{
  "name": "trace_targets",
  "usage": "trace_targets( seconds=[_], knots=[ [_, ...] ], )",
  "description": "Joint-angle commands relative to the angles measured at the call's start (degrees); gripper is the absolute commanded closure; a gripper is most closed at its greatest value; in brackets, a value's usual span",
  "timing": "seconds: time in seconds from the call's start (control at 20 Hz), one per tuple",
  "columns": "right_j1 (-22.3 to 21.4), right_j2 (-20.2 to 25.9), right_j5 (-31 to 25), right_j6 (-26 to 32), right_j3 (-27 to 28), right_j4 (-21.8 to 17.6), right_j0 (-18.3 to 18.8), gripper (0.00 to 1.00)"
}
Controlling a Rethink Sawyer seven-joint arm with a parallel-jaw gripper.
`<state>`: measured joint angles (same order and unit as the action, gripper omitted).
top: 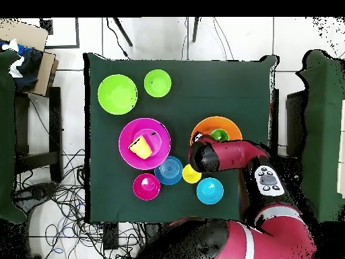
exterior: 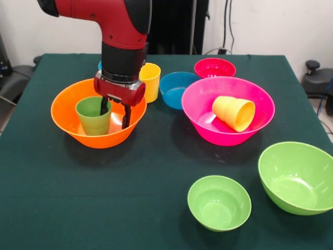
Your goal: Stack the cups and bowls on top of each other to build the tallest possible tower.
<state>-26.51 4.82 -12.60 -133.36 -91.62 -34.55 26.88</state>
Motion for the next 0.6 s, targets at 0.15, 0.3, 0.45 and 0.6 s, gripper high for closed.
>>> trace_targets(
  seconds=[0.15,0.3,0.45,0.6],
  knots=[
    [0.4,5.41,-5.71,9.68,4.01,-3.9,-0.36,0.0],
    [0.52,5.34,-5.44,9.51,4.04,-3.97,-0.3,0.0],
    [0.65,5.37,-5.24,9.66,4.14,-4.15,-0.13,0.0],
    [-0.14,5.09,-5.43,9.62,3.48,-4.08,-0.01,0.0]
  ],
)
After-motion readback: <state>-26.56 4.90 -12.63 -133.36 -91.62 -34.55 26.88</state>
